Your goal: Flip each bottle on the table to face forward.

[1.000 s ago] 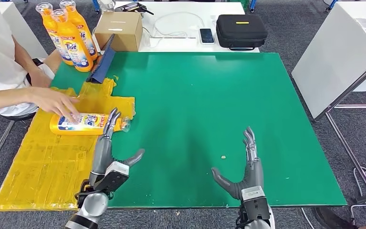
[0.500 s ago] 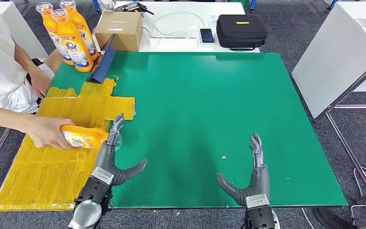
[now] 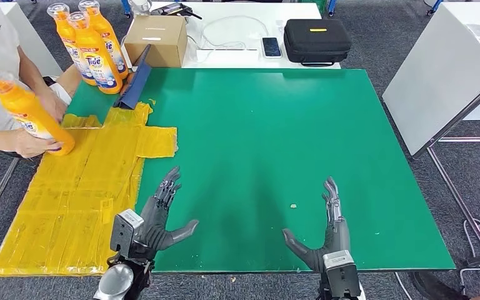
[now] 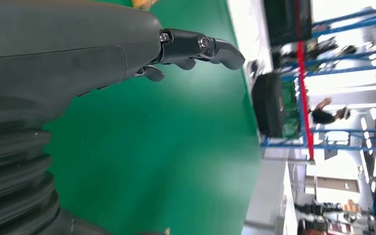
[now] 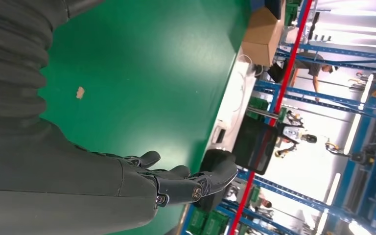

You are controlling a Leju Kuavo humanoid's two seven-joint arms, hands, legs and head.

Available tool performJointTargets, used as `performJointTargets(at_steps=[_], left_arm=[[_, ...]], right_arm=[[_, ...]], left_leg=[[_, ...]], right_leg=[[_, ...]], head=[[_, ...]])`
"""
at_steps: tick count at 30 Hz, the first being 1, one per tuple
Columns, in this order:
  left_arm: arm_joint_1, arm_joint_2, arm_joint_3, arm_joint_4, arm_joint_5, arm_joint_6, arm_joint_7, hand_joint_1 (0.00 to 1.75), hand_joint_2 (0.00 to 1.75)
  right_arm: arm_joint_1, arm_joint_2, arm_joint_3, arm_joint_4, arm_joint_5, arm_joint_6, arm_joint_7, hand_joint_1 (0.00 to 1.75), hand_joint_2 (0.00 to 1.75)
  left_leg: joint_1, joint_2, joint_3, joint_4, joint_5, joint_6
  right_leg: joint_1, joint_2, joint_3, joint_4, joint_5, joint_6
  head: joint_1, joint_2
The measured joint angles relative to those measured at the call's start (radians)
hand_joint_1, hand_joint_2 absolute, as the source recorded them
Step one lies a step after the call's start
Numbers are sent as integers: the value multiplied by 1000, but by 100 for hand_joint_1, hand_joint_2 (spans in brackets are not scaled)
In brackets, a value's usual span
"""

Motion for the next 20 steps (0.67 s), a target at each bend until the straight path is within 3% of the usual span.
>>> performJointTargets(at_steps=[9, 20], left_arm=[[-14, -16, 40, 64, 106, -40, 48, 0, 175], [-17, -34, 48, 64, 36, 49, 61, 0, 175]], right_arm=[[-23, 21, -2, 44, -84, 30, 62, 0, 175], [-40, 31, -3, 71, -90, 16, 108, 0, 175]], left_leg=[[0, 0, 0, 0, 0, 0], [0, 0, 0, 0, 0, 0]], right_leg=[[0, 0, 0, 0, 0, 0], [0, 0, 2, 0, 1, 1]], head=[[0, 0], [0, 0]])
